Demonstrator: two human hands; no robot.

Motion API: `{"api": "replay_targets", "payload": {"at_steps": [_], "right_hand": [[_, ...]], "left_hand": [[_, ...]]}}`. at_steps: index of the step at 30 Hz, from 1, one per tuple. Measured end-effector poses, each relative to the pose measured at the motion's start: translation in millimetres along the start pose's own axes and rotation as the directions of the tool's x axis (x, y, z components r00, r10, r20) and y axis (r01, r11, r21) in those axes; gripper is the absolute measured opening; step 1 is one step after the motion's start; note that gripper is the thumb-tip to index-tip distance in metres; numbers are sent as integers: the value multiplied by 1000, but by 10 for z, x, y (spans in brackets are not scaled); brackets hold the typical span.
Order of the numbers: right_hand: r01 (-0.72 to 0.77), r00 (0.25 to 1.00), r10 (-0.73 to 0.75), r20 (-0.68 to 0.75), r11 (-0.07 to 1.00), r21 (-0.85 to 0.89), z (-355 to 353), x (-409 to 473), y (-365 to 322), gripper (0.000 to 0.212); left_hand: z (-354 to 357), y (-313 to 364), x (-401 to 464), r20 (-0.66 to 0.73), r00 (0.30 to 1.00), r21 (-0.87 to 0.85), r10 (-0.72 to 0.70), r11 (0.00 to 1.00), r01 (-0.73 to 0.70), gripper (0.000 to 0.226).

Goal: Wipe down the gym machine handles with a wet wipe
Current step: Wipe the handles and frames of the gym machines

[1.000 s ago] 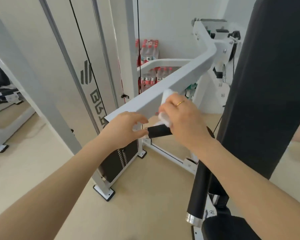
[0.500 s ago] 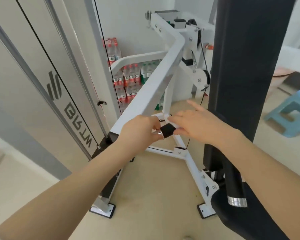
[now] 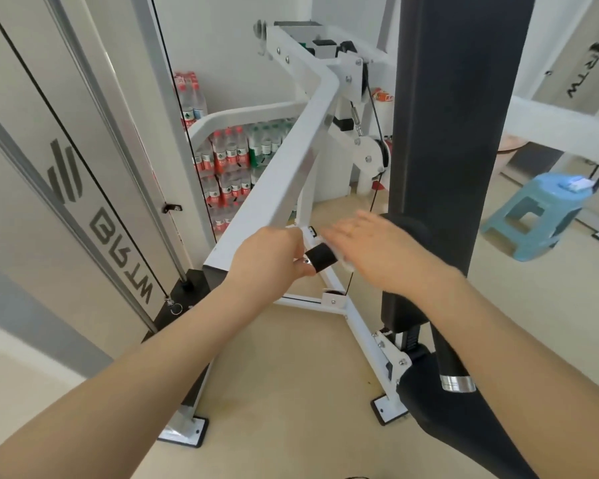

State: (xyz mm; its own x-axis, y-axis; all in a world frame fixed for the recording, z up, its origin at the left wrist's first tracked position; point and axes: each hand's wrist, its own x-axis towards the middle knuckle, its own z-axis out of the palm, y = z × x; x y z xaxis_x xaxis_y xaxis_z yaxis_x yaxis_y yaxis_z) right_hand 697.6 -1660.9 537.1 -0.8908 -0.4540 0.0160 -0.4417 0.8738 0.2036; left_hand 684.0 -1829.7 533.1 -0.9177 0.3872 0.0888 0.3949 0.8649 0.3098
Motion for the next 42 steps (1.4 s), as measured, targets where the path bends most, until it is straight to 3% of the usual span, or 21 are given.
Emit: {"api": "replay_targets", "payload": {"at_steps": [2, 4, 7, 10, 13, 15, 17, 19, 22, 24, 26, 30, 38, 42], "right_hand": [[109, 994, -110, 10, 994, 27, 55, 83, -148, 45], [103, 994, -103, 32, 995, 2, 38, 86, -98, 46], [-108, 994, 108, 2, 994, -36, 68, -68, 329, 46], [-341, 938, 344, -43, 938, 59, 100, -249, 523, 41], [-246, 967, 248, -63, 968, 44, 80, -203, 397, 45], [-107, 991, 110, -81, 993, 42, 71, -123, 277, 45], [-50, 996, 53, -78, 998, 40, 81, -81, 245, 45], [-92, 994, 94, -62, 995, 43, 51, -116, 364, 52], [-249, 968, 252, -17, 964, 91, 58, -299, 701, 50], [-354, 935, 320, 150, 862, 364, 68, -434, 880, 42], [-387, 922, 285, 262, 678, 625, 68, -419, 904, 34], [-278, 959, 187, 213, 482, 831, 74, -199, 873, 33], [-339, 939, 28, 343, 240, 910, 343, -677, 1216, 27], [-346, 932, -17, 362, 256, 903, 308, -590, 1243, 37]], "left_hand": [[-7, 14, 14, 13, 1000, 4, -4, 1000, 4, 30], [-30, 36, 18, 39, 999, 17, -12, 1000, 11, 30], [-68, 101, 0, 61, 998, 45, -17, 999, 14, 28], [-119, 169, 24, 94, 995, 179, 22, 983, -39, 27], [-135, 233, 104, 145, 989, 210, 21, 976, -52, 48], [-97, 304, 138, 143, 990, 136, 3, 991, -22, 65], [-34, 402, 140, 95, 995, 16, -20, 1000, 18, 69], [35, 491, 150, 44, 999, -77, -18, 997, 21, 66], [149, 588, 182, 17, 999, -58, 47, 997, -46, 57], [222, 651, 199, -62, 993, -22, 95, 995, -97, 45], [287, 664, 215, -160, 977, 81, 145, 988, -133, 43], [494, 792, 243, -251, 956, 149, 153, 982, -118, 46], [798, 975, 252, -382, 922, 148, 68, 989, -11, 56], [819, 1055, 246, -418, 906, 301, 60, 951, 76, 53]]}}
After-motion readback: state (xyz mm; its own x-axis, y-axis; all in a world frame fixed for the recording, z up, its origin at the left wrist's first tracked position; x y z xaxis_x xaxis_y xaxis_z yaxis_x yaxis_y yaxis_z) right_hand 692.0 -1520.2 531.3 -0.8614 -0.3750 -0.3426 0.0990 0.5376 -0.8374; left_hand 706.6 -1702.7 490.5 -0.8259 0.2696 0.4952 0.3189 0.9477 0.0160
